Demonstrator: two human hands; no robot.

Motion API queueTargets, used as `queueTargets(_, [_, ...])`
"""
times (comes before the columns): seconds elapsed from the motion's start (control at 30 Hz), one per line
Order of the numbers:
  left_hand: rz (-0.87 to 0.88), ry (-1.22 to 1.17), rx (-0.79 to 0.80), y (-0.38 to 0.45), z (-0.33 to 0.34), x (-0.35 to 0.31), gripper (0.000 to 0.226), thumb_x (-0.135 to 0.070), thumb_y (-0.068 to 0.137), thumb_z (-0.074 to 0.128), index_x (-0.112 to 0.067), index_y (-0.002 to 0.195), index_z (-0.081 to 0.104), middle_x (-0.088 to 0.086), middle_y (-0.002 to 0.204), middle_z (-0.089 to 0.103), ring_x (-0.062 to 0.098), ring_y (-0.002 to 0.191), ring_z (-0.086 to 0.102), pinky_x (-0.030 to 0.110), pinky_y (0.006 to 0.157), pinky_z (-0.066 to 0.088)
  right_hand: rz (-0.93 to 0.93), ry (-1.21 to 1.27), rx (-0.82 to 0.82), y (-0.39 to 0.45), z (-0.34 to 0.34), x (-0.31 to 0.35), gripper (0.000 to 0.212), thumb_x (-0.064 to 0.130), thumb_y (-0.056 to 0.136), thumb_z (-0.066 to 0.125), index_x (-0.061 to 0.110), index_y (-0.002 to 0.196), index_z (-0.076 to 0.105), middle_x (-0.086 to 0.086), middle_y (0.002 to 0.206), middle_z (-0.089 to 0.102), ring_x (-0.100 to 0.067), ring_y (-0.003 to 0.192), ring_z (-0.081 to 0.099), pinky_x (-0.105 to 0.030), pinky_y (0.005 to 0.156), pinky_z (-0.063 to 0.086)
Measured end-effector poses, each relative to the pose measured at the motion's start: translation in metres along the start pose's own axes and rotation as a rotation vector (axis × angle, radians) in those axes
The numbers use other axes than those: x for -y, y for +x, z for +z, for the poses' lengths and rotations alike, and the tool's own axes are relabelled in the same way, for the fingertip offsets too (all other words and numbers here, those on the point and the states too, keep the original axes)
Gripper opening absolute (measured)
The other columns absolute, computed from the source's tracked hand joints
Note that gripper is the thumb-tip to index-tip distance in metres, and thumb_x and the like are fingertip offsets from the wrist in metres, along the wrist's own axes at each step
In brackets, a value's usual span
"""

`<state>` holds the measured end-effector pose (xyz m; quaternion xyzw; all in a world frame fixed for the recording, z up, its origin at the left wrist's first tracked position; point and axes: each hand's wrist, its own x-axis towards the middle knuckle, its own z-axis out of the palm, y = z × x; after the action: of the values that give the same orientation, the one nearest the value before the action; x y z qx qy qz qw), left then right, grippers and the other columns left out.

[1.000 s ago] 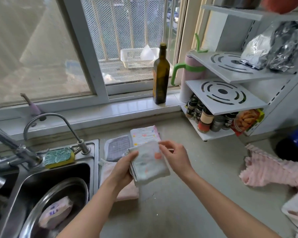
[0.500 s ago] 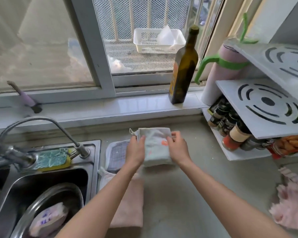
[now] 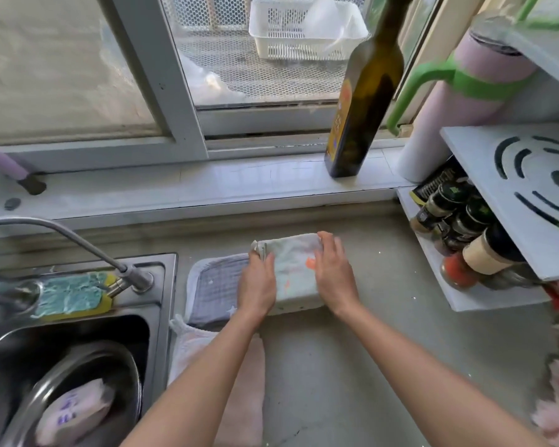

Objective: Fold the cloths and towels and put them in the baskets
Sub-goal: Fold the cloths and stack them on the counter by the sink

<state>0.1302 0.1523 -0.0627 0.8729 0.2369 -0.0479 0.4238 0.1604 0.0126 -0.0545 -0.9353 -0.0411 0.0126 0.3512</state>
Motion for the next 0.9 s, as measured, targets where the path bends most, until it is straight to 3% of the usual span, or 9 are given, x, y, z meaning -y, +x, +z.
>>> queueTargets(0.1, [0.034,-0.035,0.013,0.003,0.001,0.006,0.036,-0.035,0.102,0.034,-0.011,0.126,0.043,0.02,0.116,0.062,0.04,0.109,0.056,0.041,0.085,0.043,-0.227,-0.249,-0.053,-0.007,0.009,-0.012,0.046,0.026,0.095,0.036,0.01,0.136,0.047,-0.012,0.144,0.044,-0.029,0.129,0.043,-0.035,0.096,0.034])
queueTargets(0.2, [0.089,0.101,-0.095,-0.001,0.003,0.007,0.038,-0.034,0.1,0.039,-0.011,0.129,0.04,0.016,0.122,0.057,0.036,0.111,0.055,0.042,0.083,0.043,-0.296,-0.317,0.136,-0.011,0.018,-0.03,0.062,0.047,0.099,0.017,0.01,0.146,0.035,-0.005,0.154,0.026,-0.02,0.142,0.026,-0.029,0.111,0.015])
queueTargets(0.3, [0.504,0.34,-0.288,-0.004,0.002,0.013,0.052,-0.027,0.096,0.04,-0.008,0.144,0.034,0.015,0.144,0.039,0.03,0.132,0.038,0.039,0.106,0.031,-0.248,-0.326,0.219,-0.009,0.019,-0.037,0.072,0.056,0.091,0.007,0.017,0.151,0.014,0.008,0.154,-0.001,-0.009,0.144,0.003,-0.023,0.114,-0.003])
queueTargets(0.37, [0.668,0.577,-0.119,0.002,0.005,0.019,0.057,-0.033,0.096,0.028,-0.004,0.145,0.035,0.016,0.151,0.033,0.033,0.14,0.03,0.037,0.114,0.017,-0.234,-0.382,0.292,-0.004,0.017,-0.035,0.074,0.056,0.087,0.001,0.02,0.152,0.003,0.01,0.155,-0.011,-0.008,0.145,-0.006,-0.024,0.115,-0.007])
queueTargets(0.47, [0.517,0.782,0.254,0.001,0.002,0.016,0.061,-0.039,0.101,0.014,-0.005,0.151,0.007,0.013,0.16,0.002,0.031,0.147,0.0,0.033,0.117,-0.003,-0.186,-0.479,0.384,-0.004,0.01,-0.026,0.061,0.047,0.1,0.014,0.021,0.152,-0.004,0.006,0.159,-0.013,-0.01,0.146,-0.01,-0.03,0.117,-0.007])
queueTargets(0.57, [0.474,0.829,0.287,-0.005,-0.016,-0.001,0.057,-0.032,0.101,0.032,-0.006,0.15,0.016,0.012,0.159,0.008,0.032,0.147,0.001,0.045,0.117,0.01,-0.128,-0.301,0.323,-0.03,-0.006,-0.012,0.057,0.03,0.102,0.032,0.014,0.152,0.012,-0.003,0.161,0.006,-0.016,0.148,0.005,-0.031,0.117,0.003])
queueTargets(0.7, [0.533,0.762,0.25,-0.042,-0.033,-0.036,0.037,-0.028,0.097,0.042,-0.014,0.132,0.047,0.011,0.133,0.052,0.03,0.126,0.045,0.038,0.096,0.039,-0.004,0.045,0.153,-0.106,-0.049,-0.019,0.048,0.016,0.094,0.048,0.009,0.141,0.038,-0.011,0.136,0.051,-0.027,0.124,0.047,-0.035,0.104,0.035])
queueTargets(0.77, [0.551,0.724,0.341,-0.077,-0.026,-0.051,0.032,-0.027,0.097,0.042,-0.018,0.127,0.052,0.01,0.125,0.06,0.031,0.113,0.056,0.036,0.085,0.046,0.104,0.082,0.128,-0.146,-0.075,-0.04,0.039,0.013,0.094,0.051,0.009,0.133,0.048,-0.01,0.123,0.06,-0.026,0.113,0.056,-0.033,0.095,0.041])
queueTargets(0.9, [0.722,0.795,0.488,-0.136,0.011,-0.064,0.034,-0.032,0.096,0.043,-0.023,0.128,0.051,0.005,0.124,0.062,0.028,0.111,0.058,0.036,0.089,0.049,0.274,0.005,0.039,-0.196,-0.14,-0.098,0.023,0.011,0.092,0.053,0.011,0.111,0.066,-0.008,0.105,0.071,-0.026,0.099,0.065,-0.032,0.085,0.047])
